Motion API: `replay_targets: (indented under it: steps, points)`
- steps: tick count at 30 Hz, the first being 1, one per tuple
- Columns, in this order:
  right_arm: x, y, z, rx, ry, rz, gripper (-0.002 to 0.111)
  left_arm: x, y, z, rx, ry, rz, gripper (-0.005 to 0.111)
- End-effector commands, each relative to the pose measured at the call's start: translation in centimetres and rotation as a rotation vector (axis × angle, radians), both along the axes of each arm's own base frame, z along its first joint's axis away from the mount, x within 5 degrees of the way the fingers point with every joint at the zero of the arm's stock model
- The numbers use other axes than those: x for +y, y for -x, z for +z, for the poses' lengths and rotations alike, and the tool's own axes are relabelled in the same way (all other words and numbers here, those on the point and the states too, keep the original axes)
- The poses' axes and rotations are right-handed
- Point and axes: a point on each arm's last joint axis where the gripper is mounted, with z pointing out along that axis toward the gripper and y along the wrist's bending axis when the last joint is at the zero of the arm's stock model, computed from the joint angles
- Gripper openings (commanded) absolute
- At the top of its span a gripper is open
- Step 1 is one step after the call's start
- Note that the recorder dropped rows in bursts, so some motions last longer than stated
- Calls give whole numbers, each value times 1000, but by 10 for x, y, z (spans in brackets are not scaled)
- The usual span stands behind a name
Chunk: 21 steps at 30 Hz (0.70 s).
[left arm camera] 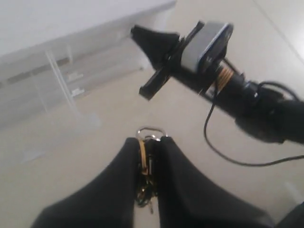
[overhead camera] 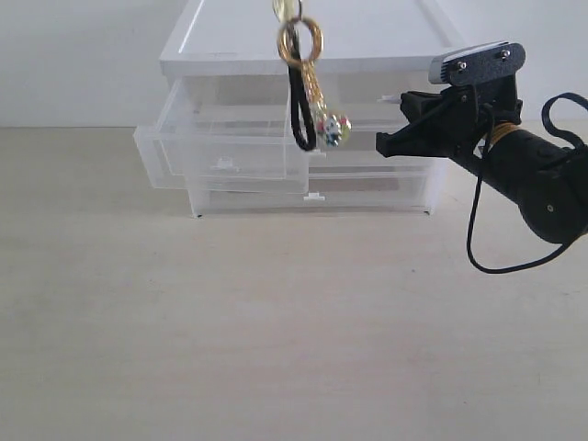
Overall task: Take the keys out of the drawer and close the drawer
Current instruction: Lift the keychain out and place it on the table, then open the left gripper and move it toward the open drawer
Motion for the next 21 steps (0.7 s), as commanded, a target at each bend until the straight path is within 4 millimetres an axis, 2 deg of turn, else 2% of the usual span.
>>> replay_targets:
  steps: [1, 4, 8, 10, 13, 16, 17, 18, 19, 20, 21]
  points:
    - [-8, -10, 15, -81, -84, -73, 0, -1, -4, -34, 7, -165, 4, 4]
    - [-8, -10, 15, -80, -84, -73, 0, 2, -8, -60, 30, -276, 19, 4]
    - [-8, -10, 15, -80, -84, -73, 0, -3, -11, -99, 131, -354, -2, 4]
    - [-8, -10, 15, -80, -84, -73, 0, -6, -12, -115, 173, -378, -20, 9]
    - [-8, -10, 15, -76, -82, -73, 0, -11, -16, -130, 210, -404, -27, 26]
    - [-8, -10, 13, -60, -76, -75, 0, -13, -19, -138, 218, -425, -27, 50]
    - [-8, -10, 13, -57, -75, -75, 0, -13, -21, -140, 220, -433, -24, 54]
    - [-8, -10, 13, -55, -75, -75, 0, -13, -22, -141, 215, -443, -23, 54]
    - [-8, -10, 13, -55, -75, -75, 0, -11, -23, -141, 203, -456, -20, 47]
    - [-8, -10, 13, -55, -75, -75, 0, -10, -24, -141, 191, -469, -18, 35]
    - [-8, -10, 13, -55, -75, -75, 0, -9, -25, -139, 171, -484, -22, 16]
